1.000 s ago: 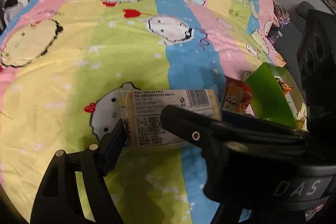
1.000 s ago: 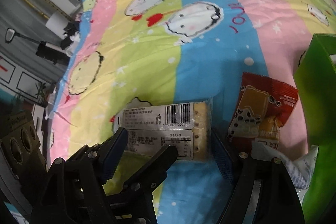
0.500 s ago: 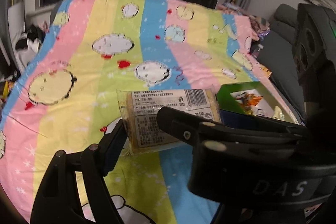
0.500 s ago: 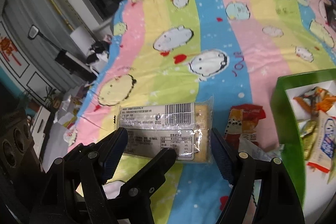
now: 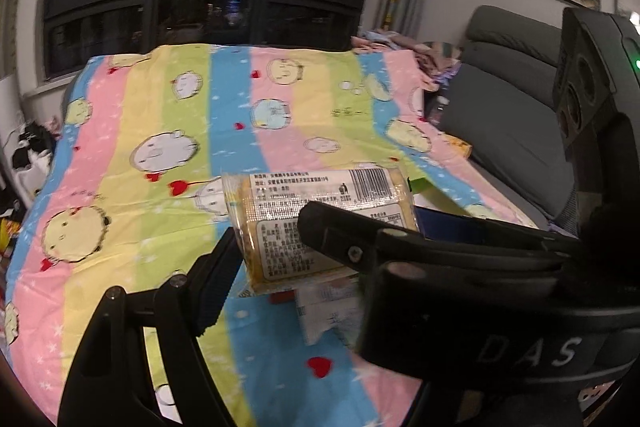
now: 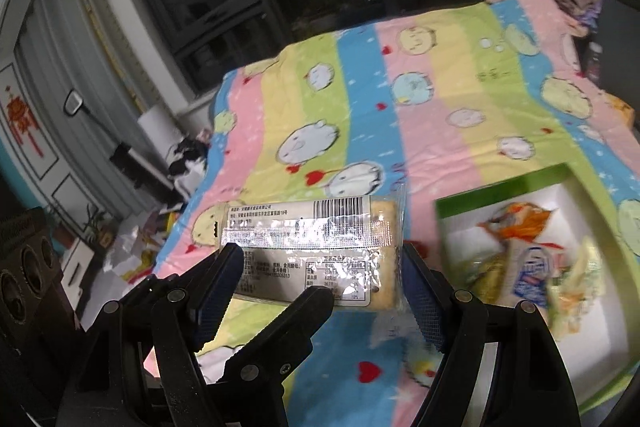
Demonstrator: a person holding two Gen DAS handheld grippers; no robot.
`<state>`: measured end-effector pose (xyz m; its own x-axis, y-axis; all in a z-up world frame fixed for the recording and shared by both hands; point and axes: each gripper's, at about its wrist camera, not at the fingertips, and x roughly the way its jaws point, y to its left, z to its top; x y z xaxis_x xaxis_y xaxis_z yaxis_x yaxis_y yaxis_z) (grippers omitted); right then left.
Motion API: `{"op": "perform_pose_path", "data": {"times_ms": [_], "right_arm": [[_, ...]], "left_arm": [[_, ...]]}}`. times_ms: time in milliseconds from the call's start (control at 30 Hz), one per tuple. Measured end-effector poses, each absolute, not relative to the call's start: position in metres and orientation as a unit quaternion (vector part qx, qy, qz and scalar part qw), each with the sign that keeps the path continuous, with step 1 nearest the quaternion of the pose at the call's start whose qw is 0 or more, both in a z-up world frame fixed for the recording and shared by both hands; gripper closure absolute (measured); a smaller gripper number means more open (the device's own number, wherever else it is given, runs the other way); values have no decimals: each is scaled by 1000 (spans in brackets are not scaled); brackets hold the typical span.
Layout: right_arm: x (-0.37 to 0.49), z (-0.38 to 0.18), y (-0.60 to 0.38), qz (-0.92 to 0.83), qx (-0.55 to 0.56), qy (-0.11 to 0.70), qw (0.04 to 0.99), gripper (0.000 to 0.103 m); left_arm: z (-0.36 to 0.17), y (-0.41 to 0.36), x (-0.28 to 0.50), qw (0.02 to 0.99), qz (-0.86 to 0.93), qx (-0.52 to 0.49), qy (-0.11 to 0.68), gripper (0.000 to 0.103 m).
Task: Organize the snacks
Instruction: 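Lift the cake bar with the right tool and carry it over the box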
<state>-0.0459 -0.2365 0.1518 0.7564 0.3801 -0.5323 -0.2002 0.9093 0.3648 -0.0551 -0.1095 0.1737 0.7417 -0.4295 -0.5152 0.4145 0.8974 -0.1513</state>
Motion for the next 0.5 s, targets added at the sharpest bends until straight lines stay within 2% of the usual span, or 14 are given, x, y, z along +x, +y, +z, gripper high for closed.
{"op": "perform_pose_path", "data": {"times_ms": [200,500], "right_arm": [[-55,154,-276,108,156,291,938,23],[-48,132,-349,59,224,304,924,23]], "left_arm": [[174,-154,-50,923,-268,-3,275,29],[158,-216,-32,898,-318,13,303,29]]}}
